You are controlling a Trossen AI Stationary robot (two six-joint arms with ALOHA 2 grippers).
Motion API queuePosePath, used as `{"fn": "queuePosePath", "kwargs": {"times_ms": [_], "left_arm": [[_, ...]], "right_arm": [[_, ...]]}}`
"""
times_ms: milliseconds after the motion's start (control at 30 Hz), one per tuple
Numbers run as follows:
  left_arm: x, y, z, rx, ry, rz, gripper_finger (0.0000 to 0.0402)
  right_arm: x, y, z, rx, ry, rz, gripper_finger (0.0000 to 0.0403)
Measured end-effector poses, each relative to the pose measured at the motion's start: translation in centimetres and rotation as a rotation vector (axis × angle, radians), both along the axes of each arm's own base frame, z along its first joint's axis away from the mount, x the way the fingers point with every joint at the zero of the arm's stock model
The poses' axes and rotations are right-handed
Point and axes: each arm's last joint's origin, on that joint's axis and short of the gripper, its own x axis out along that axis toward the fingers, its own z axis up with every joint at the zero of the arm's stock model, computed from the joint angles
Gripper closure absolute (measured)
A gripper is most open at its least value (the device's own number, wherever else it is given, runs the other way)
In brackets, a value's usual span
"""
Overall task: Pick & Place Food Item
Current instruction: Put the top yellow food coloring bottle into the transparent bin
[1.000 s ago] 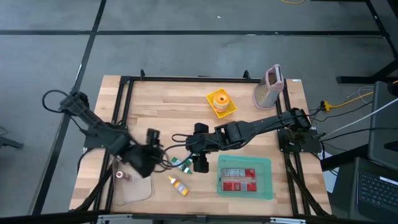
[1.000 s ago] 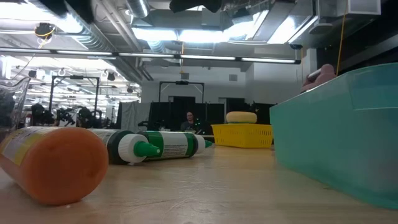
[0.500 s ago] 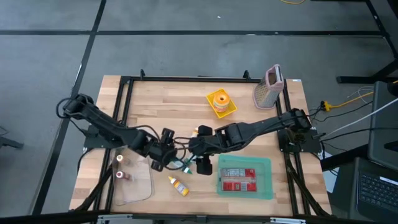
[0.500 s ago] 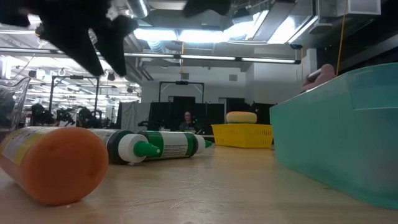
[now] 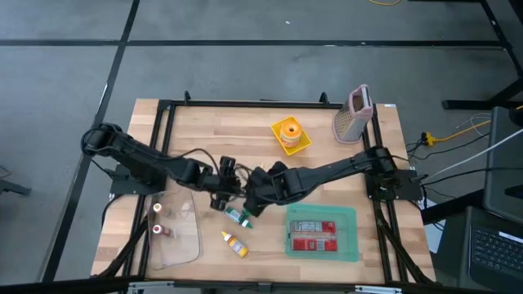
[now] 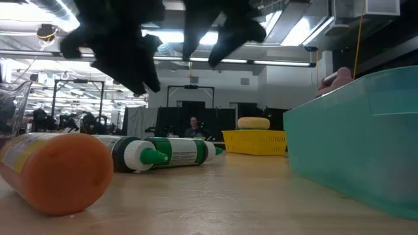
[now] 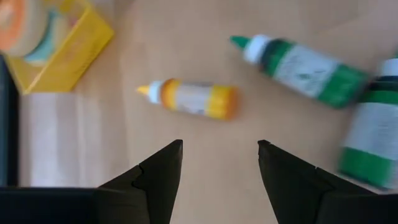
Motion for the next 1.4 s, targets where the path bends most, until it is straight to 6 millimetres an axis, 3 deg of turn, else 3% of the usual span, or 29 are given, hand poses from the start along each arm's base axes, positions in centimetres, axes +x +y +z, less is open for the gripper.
{"fn": "queuePosePath", "kwargs": {"times_ms": [167, 333, 533, 733, 933, 1067, 1133, 1400], "left_arm": [[-0.2, 2.0, -0.4, 0.044, 0.009, 0.015, 0.0194], [-2.1, 3.8, 0.4, -0.169, -0.097, -0.046, 0.0194], [-8.3, 5.2, 3.9, -0.219, -0.382, 0.019, 0.0194], [-15.2, 5.3, 6.8, -0.301, -0.698, 0.032, 0.0194], [-21.0, 5.8, 8.4, -0.361, -0.967, -0.018, 0.0194], [-23.7, 6.2, 8.7, -0.389, -1.088, -0.072, 0.0194], [-24.8, 6.3, 8.8, -0.416, -1.138, -0.116, 0.0194], [-25.2, 5.9, 8.8, -0.492, -1.060, -0.254, 0.0194]], "right_arm": [[0.8, -0.4, -2.2, 0.032, 0.026, -0.096, 0.0135], [0.6, 0.0, -2.0, -0.013, 0.001, -0.137, 0.0135], [-0.4, 2.1, -1.7, -0.034, -0.030, -0.148, 0.0135], [-0.3, 2.6, -1.4, -0.071, -0.154, -0.273, 0.0135], [1.0, 0.4, -2.0, 0.031, -0.272, -0.510, 0.0135], [2.8, -1.1, -2.9, 0.116, -0.393, -0.645, 0.0135], [3.8, -1.7, -3.7, 0.190, -0.433, -0.690, 0.0135], [6.0, -3.3, -9.3, 0.413, -0.378, -0.894, 0.0135]]}}
